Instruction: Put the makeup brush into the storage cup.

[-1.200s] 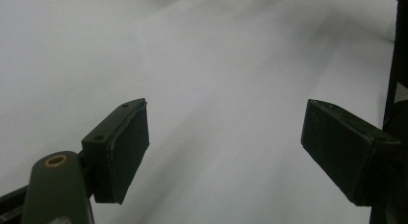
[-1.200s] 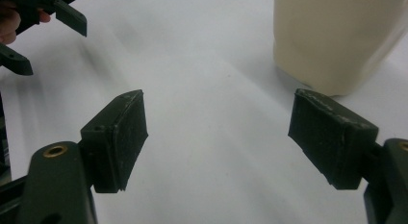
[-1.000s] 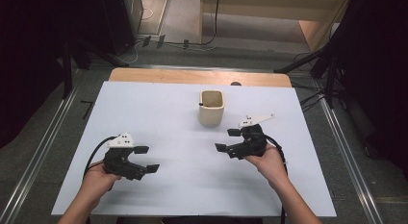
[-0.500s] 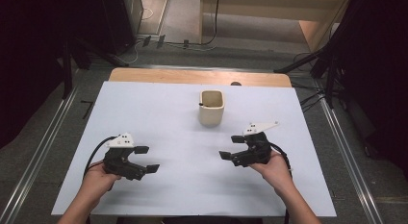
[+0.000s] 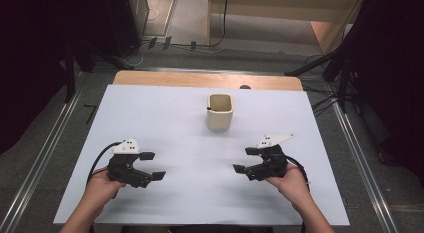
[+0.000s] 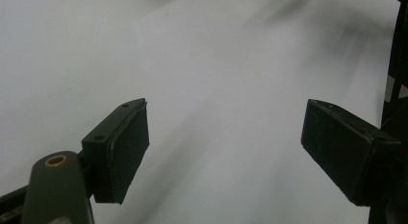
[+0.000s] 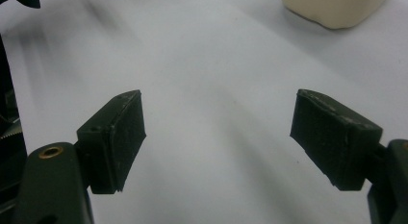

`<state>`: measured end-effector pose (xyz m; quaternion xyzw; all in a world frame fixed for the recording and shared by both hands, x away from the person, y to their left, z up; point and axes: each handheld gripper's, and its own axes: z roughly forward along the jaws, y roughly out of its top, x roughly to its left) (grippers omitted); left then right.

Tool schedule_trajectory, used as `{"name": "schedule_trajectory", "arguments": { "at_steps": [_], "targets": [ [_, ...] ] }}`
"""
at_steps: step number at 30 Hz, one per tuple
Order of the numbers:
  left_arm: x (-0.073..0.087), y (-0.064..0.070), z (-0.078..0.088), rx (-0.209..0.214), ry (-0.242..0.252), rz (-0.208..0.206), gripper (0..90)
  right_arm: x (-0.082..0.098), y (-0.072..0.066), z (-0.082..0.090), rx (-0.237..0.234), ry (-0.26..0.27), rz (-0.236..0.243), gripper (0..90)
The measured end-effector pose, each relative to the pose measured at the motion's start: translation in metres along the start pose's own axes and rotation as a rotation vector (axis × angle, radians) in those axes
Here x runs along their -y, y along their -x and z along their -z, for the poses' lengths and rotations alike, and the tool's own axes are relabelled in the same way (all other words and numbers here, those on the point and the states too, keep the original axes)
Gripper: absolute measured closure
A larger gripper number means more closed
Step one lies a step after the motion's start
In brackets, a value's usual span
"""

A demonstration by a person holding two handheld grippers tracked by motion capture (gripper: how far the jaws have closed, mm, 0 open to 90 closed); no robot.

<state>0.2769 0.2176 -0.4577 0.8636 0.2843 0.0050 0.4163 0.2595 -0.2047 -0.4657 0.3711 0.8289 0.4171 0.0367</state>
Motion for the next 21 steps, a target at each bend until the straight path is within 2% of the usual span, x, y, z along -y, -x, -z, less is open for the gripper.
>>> {"name": "schedule_trajectory", "arguments": {
  "at_steps": [11, 21],
  "targets": [
    [0.0, 0.0, 0.0, 0.0, -0.006, -0.004, 17.2, 0.013, 0.004, 0.012, 0.022, 0.007, -0.014, 20.7],
    [0.002, -0.002, 0.0, 0.006, 0.014, -0.006, 17.3, 0.02, 0.011, 0.016, 0.029, 0.011, 0.002, 20.9]
  ]
}}
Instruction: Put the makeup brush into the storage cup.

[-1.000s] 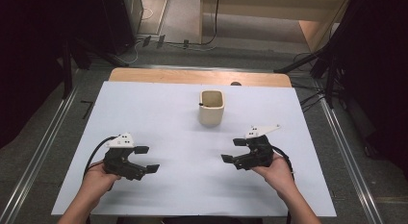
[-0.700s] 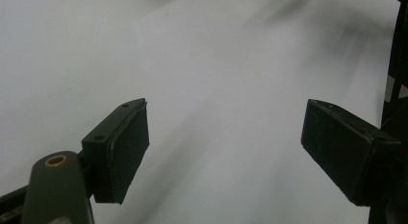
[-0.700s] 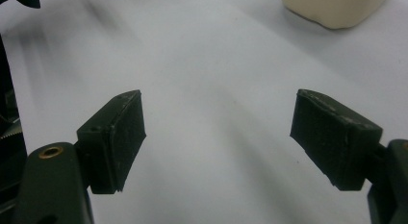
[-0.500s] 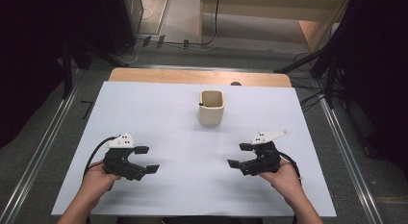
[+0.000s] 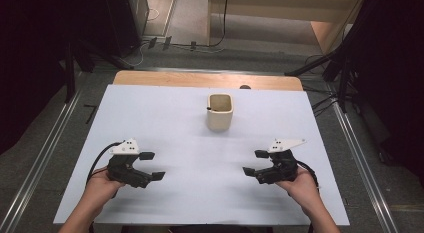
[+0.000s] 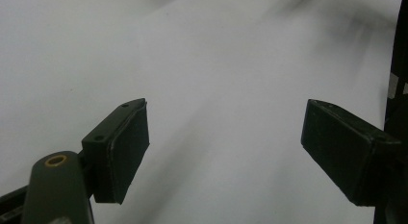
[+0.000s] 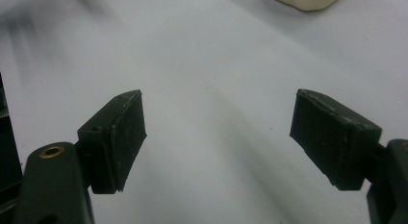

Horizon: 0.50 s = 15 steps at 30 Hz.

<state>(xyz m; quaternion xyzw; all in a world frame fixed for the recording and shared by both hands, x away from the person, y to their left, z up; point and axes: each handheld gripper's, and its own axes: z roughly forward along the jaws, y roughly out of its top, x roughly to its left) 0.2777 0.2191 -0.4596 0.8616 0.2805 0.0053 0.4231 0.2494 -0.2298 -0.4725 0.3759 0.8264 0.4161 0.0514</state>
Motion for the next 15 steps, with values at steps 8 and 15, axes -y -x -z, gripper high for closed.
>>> {"name": "schedule_trajectory", "arguments": {
  "at_steps": [8, 15],
  "targets": [
    [0.0005, -0.0017, -0.001, 0.003, 0.001, 0.0, 17.2, 0.0023, 0.0042, -0.0009, 0.01, 0.001, 0.0, 21.0],
    [0.0006, -0.0021, -0.0008, 0.001, -0.005, 0.0, 17.2, 0.0033, 0.0064, 0.0, 0.015, -0.003, -0.011, 21.2]
  ]
}}
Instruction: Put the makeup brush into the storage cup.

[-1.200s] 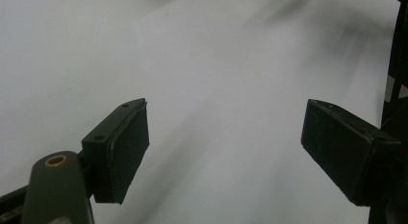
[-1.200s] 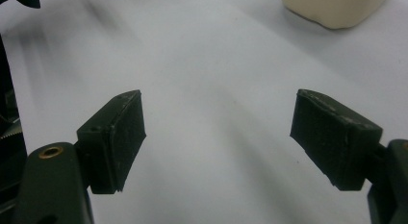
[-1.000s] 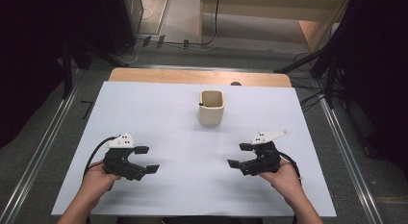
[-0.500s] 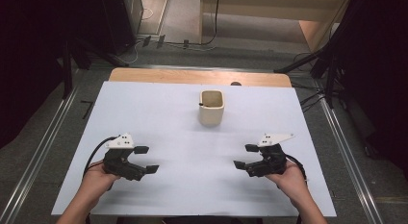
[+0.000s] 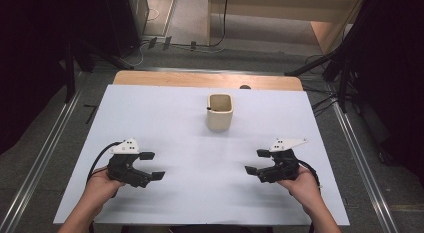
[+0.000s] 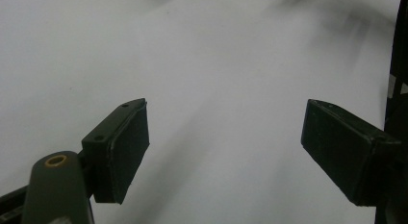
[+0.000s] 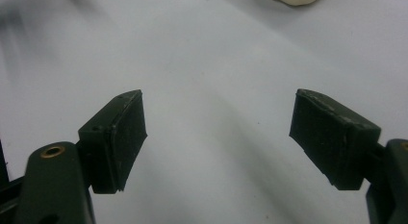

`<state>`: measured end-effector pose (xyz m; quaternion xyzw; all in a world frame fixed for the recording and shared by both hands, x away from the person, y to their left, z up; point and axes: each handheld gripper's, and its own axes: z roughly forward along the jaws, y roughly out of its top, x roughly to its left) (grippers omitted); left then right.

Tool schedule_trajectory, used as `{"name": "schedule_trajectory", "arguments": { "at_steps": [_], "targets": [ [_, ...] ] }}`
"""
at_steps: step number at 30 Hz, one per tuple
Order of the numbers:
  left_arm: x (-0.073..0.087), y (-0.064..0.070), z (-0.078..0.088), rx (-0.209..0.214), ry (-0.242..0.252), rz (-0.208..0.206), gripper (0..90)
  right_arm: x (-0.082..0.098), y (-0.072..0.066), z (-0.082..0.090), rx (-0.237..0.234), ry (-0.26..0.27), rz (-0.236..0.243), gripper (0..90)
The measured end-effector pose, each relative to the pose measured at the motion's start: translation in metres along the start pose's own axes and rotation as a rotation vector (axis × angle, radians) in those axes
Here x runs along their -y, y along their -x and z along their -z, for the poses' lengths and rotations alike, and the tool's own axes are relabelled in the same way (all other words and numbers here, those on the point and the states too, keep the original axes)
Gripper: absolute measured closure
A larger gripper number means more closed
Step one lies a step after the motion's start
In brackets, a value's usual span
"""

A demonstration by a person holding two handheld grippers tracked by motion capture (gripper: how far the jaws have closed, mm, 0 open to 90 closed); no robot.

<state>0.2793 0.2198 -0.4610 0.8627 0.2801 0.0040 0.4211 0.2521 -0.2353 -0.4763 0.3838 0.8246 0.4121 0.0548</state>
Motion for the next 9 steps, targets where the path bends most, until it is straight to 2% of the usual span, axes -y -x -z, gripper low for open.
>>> {"name": "schedule_trajectory", "arguments": {
  "at_steps": [9],
  "targets": [
    [0.0004, -0.0009, 0.0004, 0.004, 0.009, 0.004, 17.2, 0.0, 0.001, -0.0004, -0.001, 0.002, 0.004, 21.3]
  ]
}}
